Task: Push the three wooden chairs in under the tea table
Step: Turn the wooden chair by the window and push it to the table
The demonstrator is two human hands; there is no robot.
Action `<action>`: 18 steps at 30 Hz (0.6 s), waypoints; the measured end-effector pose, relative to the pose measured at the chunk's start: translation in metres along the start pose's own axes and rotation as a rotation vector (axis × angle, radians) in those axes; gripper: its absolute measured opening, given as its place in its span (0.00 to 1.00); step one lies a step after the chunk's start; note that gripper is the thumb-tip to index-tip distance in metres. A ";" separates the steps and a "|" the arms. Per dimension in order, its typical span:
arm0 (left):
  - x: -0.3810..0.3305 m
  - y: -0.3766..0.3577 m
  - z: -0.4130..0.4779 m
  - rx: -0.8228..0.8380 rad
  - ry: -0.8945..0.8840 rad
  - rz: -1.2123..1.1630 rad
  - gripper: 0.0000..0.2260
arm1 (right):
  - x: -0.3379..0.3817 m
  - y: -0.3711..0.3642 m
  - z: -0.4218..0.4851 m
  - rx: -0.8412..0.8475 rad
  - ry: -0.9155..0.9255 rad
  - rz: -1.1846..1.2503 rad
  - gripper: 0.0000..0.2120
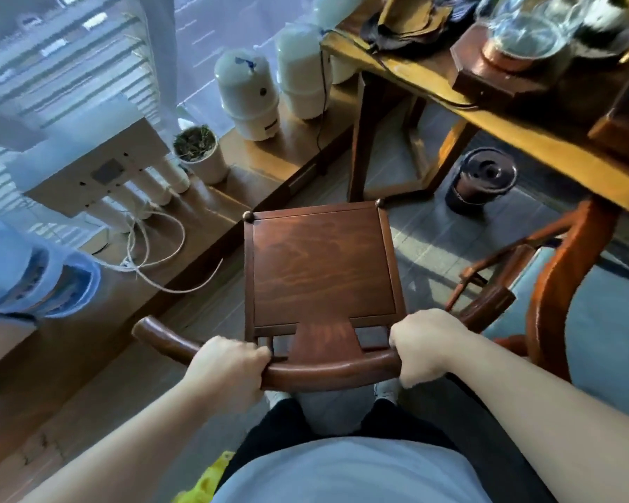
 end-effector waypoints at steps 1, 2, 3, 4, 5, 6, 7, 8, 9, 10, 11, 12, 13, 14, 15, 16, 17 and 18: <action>0.005 0.002 0.001 0.006 -0.021 0.013 0.09 | 0.003 0.001 0.002 0.000 -0.019 0.009 0.14; 0.009 0.004 0.001 0.010 -0.040 0.044 0.08 | 0.007 0.002 0.003 -0.004 -0.037 0.022 0.12; 0.016 0.009 0.003 0.015 -0.061 0.087 0.08 | 0.011 0.003 0.005 -0.008 -0.064 0.049 0.11; 0.025 0.016 0.008 0.015 -0.083 0.120 0.08 | 0.016 0.006 0.009 -0.014 -0.088 0.074 0.11; 0.029 0.023 0.015 0.017 -0.099 0.151 0.09 | 0.017 0.008 0.009 -0.018 -0.108 0.091 0.11; 0.039 0.033 0.021 0.015 -0.120 0.185 0.10 | 0.021 0.012 0.015 -0.020 -0.133 0.112 0.12; 0.045 0.043 0.029 0.004 -0.138 0.212 0.10 | 0.021 0.014 0.019 -0.016 -0.162 0.137 0.12; 0.047 0.053 0.037 -0.011 -0.163 0.235 0.10 | 0.019 0.014 0.020 -0.009 -0.185 0.168 0.13; 0.047 0.064 0.046 -0.024 -0.192 0.256 0.10 | 0.017 0.013 0.020 -0.004 -0.209 0.206 0.13; 0.045 0.072 0.055 -0.030 -0.220 0.277 0.10 | 0.013 0.012 0.019 -0.006 -0.230 0.235 0.13; 0.041 0.078 0.063 -0.030 -0.247 0.296 0.10 | 0.009 0.011 0.018 -0.009 -0.242 0.252 0.13; 0.038 0.082 0.071 -0.027 -0.270 0.311 0.10 | 0.005 0.009 0.017 -0.014 -0.250 0.263 0.13; 0.033 0.087 0.079 -0.025 -0.290 0.322 0.09 | 0.000 0.007 0.015 -0.018 -0.261 0.278 0.13; 0.029 0.091 0.088 -0.020 -0.309 0.333 0.09 | -0.006 0.005 0.013 -0.020 -0.272 0.293 0.13; 0.026 0.095 0.096 -0.018 -0.327 0.342 0.08 | -0.012 0.003 0.013 -0.018 -0.279 0.305 0.14; 0.024 0.098 0.101 -0.023 -0.340 0.340 0.08 | -0.015 0.002 0.014 -0.011 -0.281 0.309 0.14; 0.019 0.104 0.110 -0.028 -0.356 0.348 0.08 | -0.023 0.000 0.015 -0.009 -0.293 0.330 0.13; 0.016 0.110 0.117 -0.031 -0.362 0.351 0.08 | -0.030 0.001 0.015 -0.007 -0.302 0.343 0.13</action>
Point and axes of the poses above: each hand's wrist, its own z-axis towards the middle knuckle, its own y-axis out of the back of the hand, x = y × z, the point moved 5 cm from there along z, towards the middle knuckle, and after that the axes turned 13 degrees about -z, right-handed, at the moved point
